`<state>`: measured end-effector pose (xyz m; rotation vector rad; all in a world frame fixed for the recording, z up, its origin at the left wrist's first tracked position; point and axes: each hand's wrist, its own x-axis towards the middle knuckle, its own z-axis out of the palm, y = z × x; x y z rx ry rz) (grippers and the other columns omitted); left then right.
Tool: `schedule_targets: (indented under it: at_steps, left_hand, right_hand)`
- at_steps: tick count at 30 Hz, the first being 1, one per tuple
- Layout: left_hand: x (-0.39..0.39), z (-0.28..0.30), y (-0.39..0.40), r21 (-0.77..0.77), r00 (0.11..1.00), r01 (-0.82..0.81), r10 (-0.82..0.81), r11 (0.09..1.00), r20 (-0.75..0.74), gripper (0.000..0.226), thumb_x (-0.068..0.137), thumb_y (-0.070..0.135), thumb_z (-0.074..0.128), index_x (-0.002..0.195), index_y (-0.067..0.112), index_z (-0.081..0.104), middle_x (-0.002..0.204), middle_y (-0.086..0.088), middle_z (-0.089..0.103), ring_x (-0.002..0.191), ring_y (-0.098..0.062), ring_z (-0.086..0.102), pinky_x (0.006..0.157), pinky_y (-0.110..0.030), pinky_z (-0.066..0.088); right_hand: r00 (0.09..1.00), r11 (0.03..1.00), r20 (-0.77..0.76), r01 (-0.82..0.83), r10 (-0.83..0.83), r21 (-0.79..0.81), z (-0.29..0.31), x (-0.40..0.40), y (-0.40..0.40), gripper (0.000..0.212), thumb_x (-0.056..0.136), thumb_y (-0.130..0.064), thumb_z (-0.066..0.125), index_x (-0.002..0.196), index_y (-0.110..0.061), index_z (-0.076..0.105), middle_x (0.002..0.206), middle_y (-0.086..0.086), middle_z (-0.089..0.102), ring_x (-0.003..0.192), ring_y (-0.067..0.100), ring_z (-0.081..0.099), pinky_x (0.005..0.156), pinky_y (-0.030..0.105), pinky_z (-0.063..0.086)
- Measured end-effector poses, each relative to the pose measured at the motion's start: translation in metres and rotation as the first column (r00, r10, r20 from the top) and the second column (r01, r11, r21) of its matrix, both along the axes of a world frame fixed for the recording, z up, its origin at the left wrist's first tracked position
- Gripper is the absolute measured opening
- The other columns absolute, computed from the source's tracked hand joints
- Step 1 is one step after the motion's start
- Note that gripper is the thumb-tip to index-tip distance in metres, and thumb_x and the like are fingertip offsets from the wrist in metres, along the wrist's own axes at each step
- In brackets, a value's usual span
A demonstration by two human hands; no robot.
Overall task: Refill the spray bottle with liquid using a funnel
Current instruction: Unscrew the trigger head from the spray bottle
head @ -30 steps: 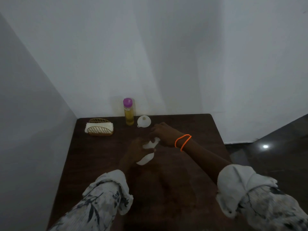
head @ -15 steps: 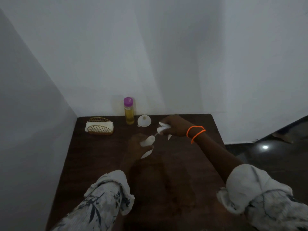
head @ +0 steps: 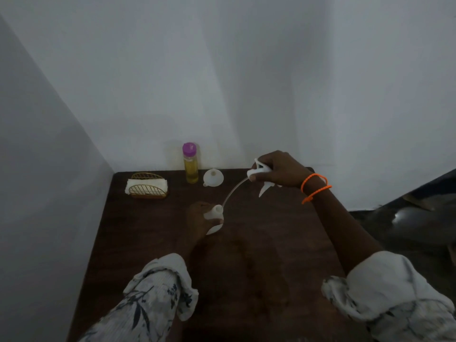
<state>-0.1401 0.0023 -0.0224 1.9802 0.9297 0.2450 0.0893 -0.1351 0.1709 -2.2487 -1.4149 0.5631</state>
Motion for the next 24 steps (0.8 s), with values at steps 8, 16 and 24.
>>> schedule_targets:
  at_steps: [8,16,24]
  left_hand:
    - [-0.001,0.001,-0.006,-0.132,0.992,-0.097,0.106,0.986,0.066,0.057,0.061,0.016,0.097,0.112,0.013,0.07,0.111,0.003,0.066,0.106,-0.016,0.062,0.097,-0.037,0.052]
    - [-0.005,-0.004,-0.01,-0.177,0.992,-0.123,0.119,0.976,-0.033,0.066,0.066,0.021,0.095,0.125,0.011,0.067,0.129,-0.006,0.065,0.119,-0.021,0.061,0.094,-0.026,0.045]
    - [-0.005,-0.005,-0.023,-0.226,0.981,-0.176,0.188,0.958,0.035,0.064,0.063,0.016,0.096,0.121,0.008,0.069,0.123,-0.008,0.068,0.113,-0.02,0.063,0.099,-0.037,0.051]
  right_hand:
    - [0.984,0.997,-0.168,0.063,-0.055,0.043,0.024,0.01,-0.025,0.016,0.083,-0.038,0.08,0.08,-0.022,0.076,0.082,-0.003,0.077,0.067,0.011,0.07,0.057,0.023,0.052]
    - [0.887,0.971,-0.442,0.207,-0.134,0.122,0.025,0.018,-0.063,0.014,0.086,-0.014,0.076,0.097,-0.006,0.074,0.085,0.018,0.075,0.071,0.017,0.07,0.062,0.021,0.055]
    - [0.739,0.848,-0.559,0.518,-0.376,0.115,-0.079,0.007,-0.09,0.019,0.077,-0.003,0.081,0.093,-0.002,0.071,0.09,0.015,0.075,0.084,0.026,0.071,0.071,0.034,0.058]
